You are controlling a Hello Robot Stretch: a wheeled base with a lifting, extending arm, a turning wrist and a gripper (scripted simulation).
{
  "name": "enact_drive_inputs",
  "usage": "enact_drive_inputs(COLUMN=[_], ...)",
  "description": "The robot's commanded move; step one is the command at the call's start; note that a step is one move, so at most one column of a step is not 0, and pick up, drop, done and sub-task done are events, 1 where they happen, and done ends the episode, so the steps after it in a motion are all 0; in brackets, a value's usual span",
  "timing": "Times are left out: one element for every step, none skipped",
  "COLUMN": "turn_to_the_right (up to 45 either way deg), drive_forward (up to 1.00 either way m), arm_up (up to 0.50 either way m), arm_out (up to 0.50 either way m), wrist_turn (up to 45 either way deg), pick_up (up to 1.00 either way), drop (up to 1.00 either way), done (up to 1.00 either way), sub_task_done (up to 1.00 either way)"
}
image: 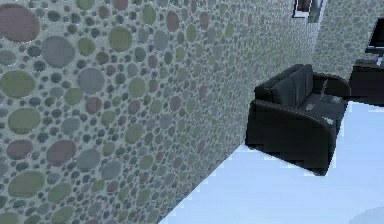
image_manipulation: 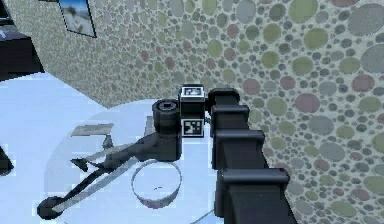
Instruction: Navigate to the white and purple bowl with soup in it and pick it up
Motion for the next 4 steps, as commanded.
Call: enact_drive_inputs(turn_to_the_right=[0.0,0.0,0.0,0.0], drive_forward=[0.00,0.00,0.00,0.00], arm_up=[0.00,0.00,-0.30,0.00], arm_out=[0.00,0.00,0.00,0.00], wrist_turn=[45.0,18.0,0.0,0.0], pick_up=[0.00,0.00,0.00,1.00], drop=[0.00,0.00,0.00,0.00], done=[0.00,0.00,0.00,0.00], sub_task_done=[0.00,0.00,0.00,0.00])
